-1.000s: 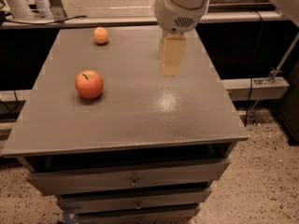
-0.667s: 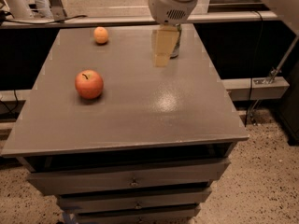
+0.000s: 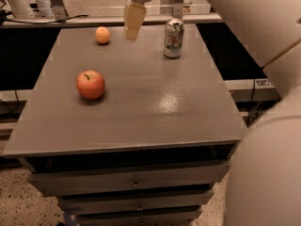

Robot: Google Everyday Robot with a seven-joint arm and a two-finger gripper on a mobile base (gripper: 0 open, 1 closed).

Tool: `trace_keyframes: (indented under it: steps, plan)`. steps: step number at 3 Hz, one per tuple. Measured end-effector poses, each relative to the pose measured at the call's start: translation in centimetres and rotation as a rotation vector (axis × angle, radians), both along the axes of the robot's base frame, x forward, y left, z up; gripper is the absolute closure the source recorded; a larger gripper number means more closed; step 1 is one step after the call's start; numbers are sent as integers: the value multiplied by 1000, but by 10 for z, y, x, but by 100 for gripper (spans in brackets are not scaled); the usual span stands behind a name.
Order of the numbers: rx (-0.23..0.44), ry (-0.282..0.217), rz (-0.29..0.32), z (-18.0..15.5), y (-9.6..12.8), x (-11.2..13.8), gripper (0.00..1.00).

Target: Move orange near 7up can

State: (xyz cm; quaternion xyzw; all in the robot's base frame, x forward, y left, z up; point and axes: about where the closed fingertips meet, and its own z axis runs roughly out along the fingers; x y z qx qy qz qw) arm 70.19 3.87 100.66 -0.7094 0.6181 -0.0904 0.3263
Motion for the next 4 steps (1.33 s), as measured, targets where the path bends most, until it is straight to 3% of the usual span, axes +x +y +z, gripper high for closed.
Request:
trace_keyframes:
  steps: [1,2,3,4]
  plan:
    - [106,-8,-59,-6,28,56,0]
    - [208,2,-157,-24,47,101,0]
    - [317,18,-265,-47,59,132,0]
    - [422,60,-335,-79,72,153,0]
